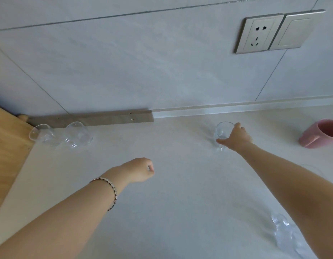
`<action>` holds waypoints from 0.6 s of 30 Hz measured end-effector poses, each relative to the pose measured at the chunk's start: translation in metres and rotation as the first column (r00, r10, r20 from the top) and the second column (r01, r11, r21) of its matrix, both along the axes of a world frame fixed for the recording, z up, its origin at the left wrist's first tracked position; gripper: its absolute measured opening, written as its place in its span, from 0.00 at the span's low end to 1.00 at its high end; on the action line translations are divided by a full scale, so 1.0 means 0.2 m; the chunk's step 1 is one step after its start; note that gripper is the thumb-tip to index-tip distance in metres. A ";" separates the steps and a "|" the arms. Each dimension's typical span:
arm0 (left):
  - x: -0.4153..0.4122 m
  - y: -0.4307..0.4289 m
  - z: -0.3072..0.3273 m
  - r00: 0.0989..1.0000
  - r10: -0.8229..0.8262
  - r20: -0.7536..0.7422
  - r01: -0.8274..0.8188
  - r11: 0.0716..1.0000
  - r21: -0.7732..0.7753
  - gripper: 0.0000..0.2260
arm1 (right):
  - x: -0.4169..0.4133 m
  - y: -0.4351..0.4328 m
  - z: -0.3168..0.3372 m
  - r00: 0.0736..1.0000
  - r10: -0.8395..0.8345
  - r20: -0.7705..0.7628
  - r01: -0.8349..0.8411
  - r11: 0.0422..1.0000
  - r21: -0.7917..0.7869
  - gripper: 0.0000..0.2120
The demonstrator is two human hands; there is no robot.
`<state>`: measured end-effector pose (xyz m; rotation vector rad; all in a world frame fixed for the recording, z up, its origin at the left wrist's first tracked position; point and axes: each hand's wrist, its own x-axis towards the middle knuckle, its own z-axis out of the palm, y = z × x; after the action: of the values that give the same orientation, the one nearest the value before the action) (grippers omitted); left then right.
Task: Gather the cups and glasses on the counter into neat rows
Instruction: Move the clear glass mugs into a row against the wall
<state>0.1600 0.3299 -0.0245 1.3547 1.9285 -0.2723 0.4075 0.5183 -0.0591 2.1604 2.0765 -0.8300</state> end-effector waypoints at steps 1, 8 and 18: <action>-0.01 -0.02 0.00 1.000 0.010 0.007 -0.010 1.000 -0.002 0.11 | -0.01 -0.01 0.01 1.000 -0.014 -0.003 0.014 1.000 0.010 0.39; -0.21 -0.18 -0.03 0.999 0.027 0.044 -0.027 0.999 -0.019 0.12 | -0.32 -0.23 0.03 0.982 0.185 -0.024 -0.185 0.983 0.008 0.41; -0.90 -0.51 -0.11 0.991 0.115 0.065 -0.112 0.993 -0.046 0.11 | -1.30 -0.57 0.03 0.928 0.340 -0.154 -0.349 0.936 -0.035 0.43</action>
<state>-0.0191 0.2281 -0.0473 1.2068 1.9247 -0.2077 0.1468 0.4040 -0.0530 1.6727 2.3661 -1.0148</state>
